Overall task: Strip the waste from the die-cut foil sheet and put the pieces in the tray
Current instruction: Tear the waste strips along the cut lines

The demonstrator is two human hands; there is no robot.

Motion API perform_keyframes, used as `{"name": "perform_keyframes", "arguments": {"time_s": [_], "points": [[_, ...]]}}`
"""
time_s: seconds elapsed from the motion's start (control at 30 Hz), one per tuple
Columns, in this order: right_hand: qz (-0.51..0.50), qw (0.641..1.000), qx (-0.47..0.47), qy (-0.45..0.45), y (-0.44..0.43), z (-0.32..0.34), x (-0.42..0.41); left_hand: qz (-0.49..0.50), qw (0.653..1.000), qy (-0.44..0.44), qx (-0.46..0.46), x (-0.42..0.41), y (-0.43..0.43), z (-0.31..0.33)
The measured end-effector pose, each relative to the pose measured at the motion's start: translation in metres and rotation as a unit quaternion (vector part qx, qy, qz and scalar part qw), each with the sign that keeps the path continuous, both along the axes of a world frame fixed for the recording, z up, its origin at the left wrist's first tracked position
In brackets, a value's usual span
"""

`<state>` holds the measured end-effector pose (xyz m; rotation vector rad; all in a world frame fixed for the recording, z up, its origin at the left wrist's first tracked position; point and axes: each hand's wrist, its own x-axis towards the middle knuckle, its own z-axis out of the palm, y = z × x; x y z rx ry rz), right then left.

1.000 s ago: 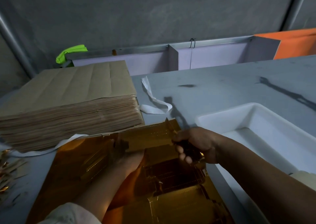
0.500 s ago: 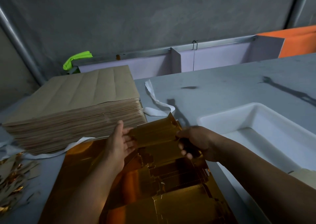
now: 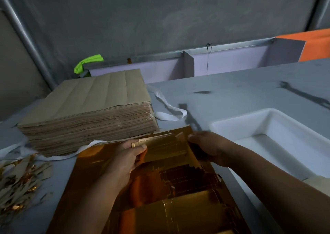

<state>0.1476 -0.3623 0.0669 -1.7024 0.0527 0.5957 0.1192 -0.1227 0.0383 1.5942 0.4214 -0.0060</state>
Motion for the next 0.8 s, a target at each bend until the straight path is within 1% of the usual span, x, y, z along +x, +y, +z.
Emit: {"name": "perform_keyframes", "arguments": {"time_s": [0.2, 0.33, 0.5, 0.63, 0.8], "points": [[0.013, 1.0, -0.004, 0.014, 0.001, -0.003, 0.0, -0.015, 1.0, -0.009, 0.006, -0.007, 0.002, 0.0], [0.037, 0.999, -0.022, 0.001, 0.001, -0.002, -0.001, -0.02, 1.0, -0.013, 0.01, -0.007, -0.002, -0.002], [0.022, 0.999, -0.041, -0.014, 0.001, -0.001, -0.002, -0.025, 0.999, -0.015, 0.019, -0.007, -0.005, -0.007], [-0.01, 0.999, -0.03, -0.02, 0.002, 0.001, -0.002, 0.002, 1.0, -0.016, 0.021, -0.006, -0.001, -0.01], [-0.017, 0.999, -0.022, -0.035, 0.002, -0.001, -0.002, 0.061, 0.997, -0.035, 0.021, -0.003, 0.017, -0.008]]}}
